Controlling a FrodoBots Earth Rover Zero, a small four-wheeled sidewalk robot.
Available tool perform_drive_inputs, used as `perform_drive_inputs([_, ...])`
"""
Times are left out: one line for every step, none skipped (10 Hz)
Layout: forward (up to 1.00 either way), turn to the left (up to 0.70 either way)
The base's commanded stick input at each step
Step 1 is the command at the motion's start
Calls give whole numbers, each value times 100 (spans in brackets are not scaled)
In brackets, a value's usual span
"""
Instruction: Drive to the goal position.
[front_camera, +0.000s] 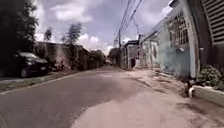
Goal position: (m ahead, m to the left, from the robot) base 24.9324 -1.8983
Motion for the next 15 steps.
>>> perform_drive_inputs([70,0])
perform_drive_inputs([70,0])
perform_drive_inputs([70,0])
perform_drive_inputs([70,0])
perform_drive_inputs([70,0])
perform_drive_inputs([70,0])
perform_drive_inputs([70,0])
perform_drive_inputs([70,0])
perform_drive_inputs([70,2])
perform_drive_inputs([70,2])
perform_drive_inputs([70,2])
perform_drive_inputs([70,0])
perform_drive_inputs([70,0])
perform_drive_inputs([70,3])
perform_drive_inputs([70,11])
